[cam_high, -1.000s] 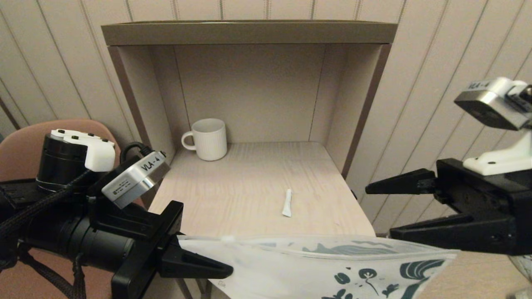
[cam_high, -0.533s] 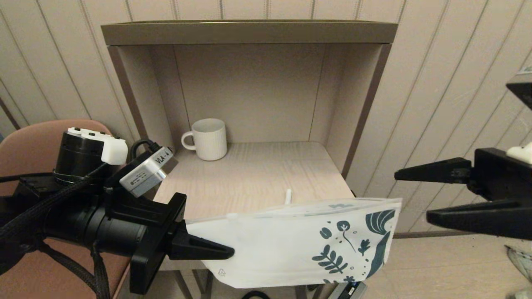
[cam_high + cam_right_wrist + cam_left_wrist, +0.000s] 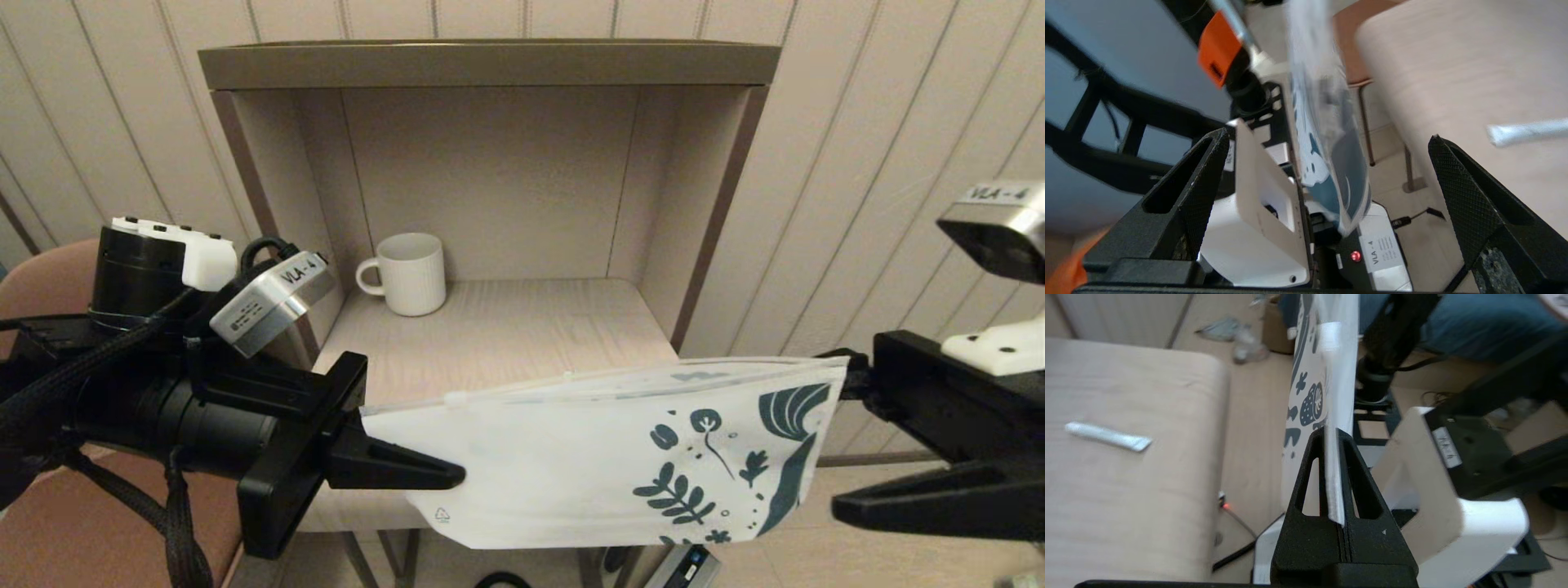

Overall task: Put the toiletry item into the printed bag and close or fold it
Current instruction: Hand it to the other hand

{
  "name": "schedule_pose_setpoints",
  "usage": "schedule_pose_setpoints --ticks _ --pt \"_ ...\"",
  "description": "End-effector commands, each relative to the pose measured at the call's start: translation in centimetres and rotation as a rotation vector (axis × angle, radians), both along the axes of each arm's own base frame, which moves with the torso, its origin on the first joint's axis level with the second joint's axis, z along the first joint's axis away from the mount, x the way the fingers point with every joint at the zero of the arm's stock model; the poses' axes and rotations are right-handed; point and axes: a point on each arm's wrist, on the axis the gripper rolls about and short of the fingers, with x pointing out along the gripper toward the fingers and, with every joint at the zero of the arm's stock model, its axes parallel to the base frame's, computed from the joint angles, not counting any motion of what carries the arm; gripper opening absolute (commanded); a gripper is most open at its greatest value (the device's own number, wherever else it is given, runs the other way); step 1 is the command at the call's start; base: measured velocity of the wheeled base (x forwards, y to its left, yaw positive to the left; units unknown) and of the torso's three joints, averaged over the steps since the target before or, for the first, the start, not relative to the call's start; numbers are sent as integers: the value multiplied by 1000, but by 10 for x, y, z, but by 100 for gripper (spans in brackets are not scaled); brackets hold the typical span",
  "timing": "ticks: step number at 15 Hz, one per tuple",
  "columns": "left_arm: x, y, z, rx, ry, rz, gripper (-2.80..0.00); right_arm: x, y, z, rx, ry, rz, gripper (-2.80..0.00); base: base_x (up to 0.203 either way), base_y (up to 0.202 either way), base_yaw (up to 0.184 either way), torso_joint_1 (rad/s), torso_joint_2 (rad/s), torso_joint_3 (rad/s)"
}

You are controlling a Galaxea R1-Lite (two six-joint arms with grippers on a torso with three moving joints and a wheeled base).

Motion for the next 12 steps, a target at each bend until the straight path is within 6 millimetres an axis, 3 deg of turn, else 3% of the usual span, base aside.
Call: schedule_pose_setpoints --ticks 1,7,12 --pt "1 -2 -1 -6 5 -21 -280 3 10 -6 -13 -38 69 0 0 0 0 0 0 0" --pt "-6 -10 -10 7 6 -69 -280 18 34 -5 -49 -62 118 0 0 0 0 0 0 0" --pt "-3 -13 -14 15 16 -70 -280 10 37 -5 -182 -96 72 0 0 0 0 0 0 0"
